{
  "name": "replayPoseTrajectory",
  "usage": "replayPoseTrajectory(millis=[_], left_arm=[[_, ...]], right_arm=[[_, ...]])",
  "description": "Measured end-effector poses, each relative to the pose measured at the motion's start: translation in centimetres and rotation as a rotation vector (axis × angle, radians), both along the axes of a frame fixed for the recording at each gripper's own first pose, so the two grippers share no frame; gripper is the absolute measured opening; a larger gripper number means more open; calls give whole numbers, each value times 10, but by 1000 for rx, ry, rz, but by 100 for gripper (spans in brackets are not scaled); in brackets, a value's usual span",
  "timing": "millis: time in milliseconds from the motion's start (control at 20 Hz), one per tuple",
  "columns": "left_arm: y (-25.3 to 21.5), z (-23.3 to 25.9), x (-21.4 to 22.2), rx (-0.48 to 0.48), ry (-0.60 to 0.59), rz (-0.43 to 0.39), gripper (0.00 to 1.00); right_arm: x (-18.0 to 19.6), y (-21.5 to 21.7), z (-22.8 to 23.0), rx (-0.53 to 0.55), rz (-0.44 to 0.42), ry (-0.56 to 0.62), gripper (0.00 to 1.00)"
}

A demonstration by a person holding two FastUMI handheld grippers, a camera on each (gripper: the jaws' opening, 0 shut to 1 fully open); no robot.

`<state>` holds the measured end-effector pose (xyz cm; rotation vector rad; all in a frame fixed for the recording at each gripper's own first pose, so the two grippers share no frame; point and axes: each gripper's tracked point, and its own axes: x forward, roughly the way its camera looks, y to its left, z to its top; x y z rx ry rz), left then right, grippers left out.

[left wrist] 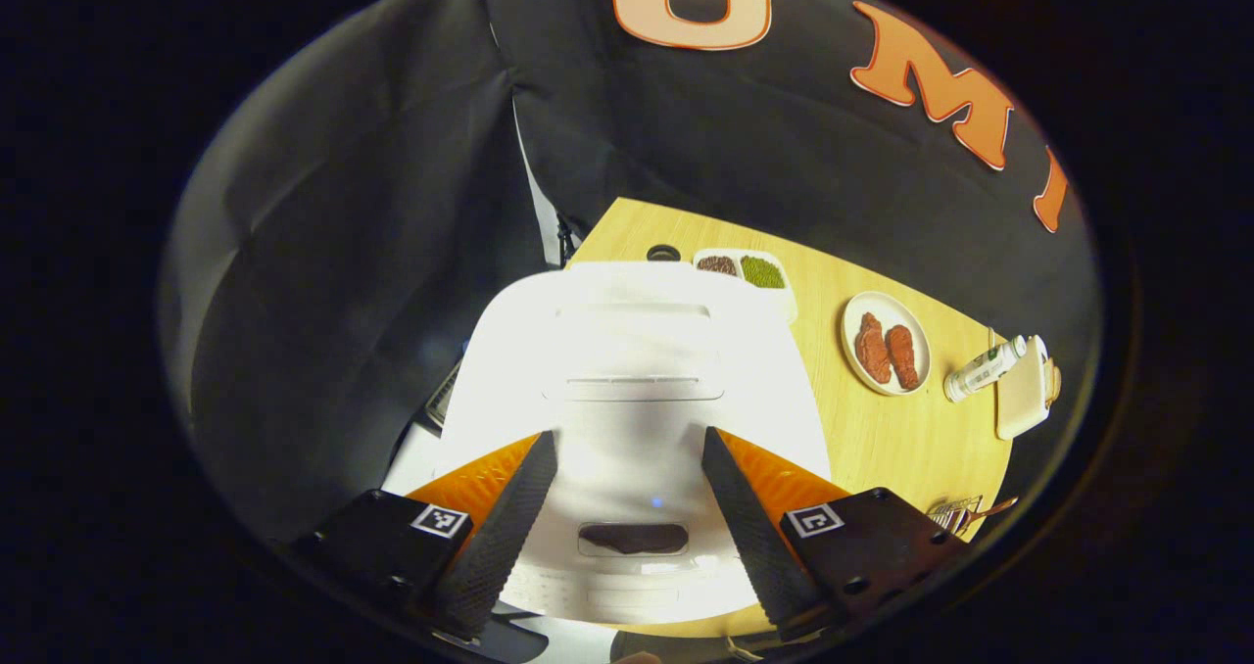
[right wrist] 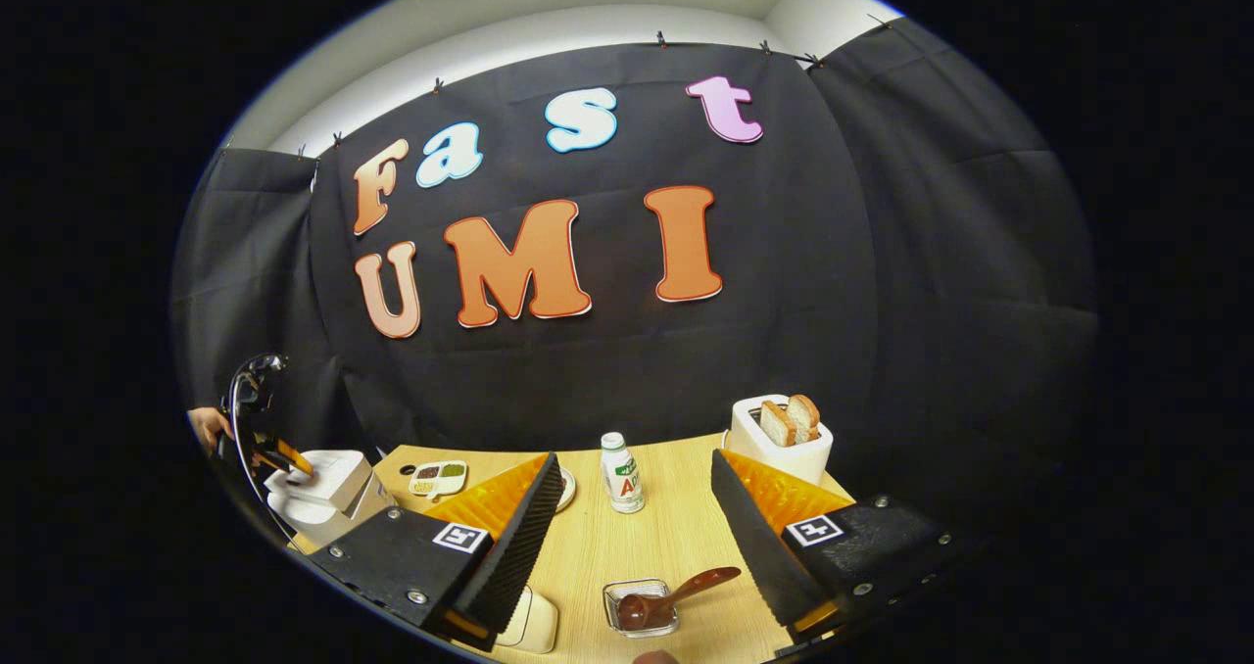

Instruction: Close the left gripper, press the button to open the rice cooker; take a wooden spoon from the chopstick holder with the right hand, scoop a spoonful of rice and pour it into the rice cooker, then put the wooden spoon back into the chopstick holder.

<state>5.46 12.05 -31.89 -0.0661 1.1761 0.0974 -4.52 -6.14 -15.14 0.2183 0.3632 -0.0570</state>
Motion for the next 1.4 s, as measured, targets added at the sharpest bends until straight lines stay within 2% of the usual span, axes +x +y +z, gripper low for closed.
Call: replayPoseTrajectory(millis=[50,100,150,200,350,500,750,800,850,900,1000,1050,1100,1150,1250,1400], left_arm=[[1,-1,15,8,-68,-9,100],[-2,-12,4,9,-8,-15,100],[-3,-5,11,14,-52,-11,100],[-4,-5,4,11,-24,-8,100],[-12,6,-1,-4,-65,-19,100],[-17,51,7,22,-239,-69,100],[-44,157,16,73,-588,-161,100],[-51,176,11,68,-638,-167,100],[-58,190,9,58,-684,-170,100],[-66,201,5,45,-720,-178,100],[-78,222,-5,32,-794,-171,100],[-86,234,-11,12,-830,-169,100],[-96,245,-19,-17,-868,-171,100],[-102,255,-22,-36,-904,-172,100],[-110,276,-27,-60,-974,-174,100],[-114,300,-29,-48,-1054,-174,100]], right_arm=[[1,1,1,4,7,-2,95],[1,3,1,9,13,-2,95],[2,5,2,8,19,-4,95],[3,4,3,3,23,-8,95],[6,6,9,-11,34,-18,95],[15,8,19,-26,48,-37,95],[37,29,50,-54,83,-113,95],[40,34,54,-61,89,-123,100],[44,40,58,-64,101,-133,100],[46,46,59,-66,109,-137,95],[50,57,59,-62,128,-141,95],[52,62,60,-61,136,-144,100],[53,68,60,-61,146,-147,100],[55,73,61,-64,153,-152,95],[60,83,64,-76,170,-165,95],[67,97,72,-92,196,-193,95]])
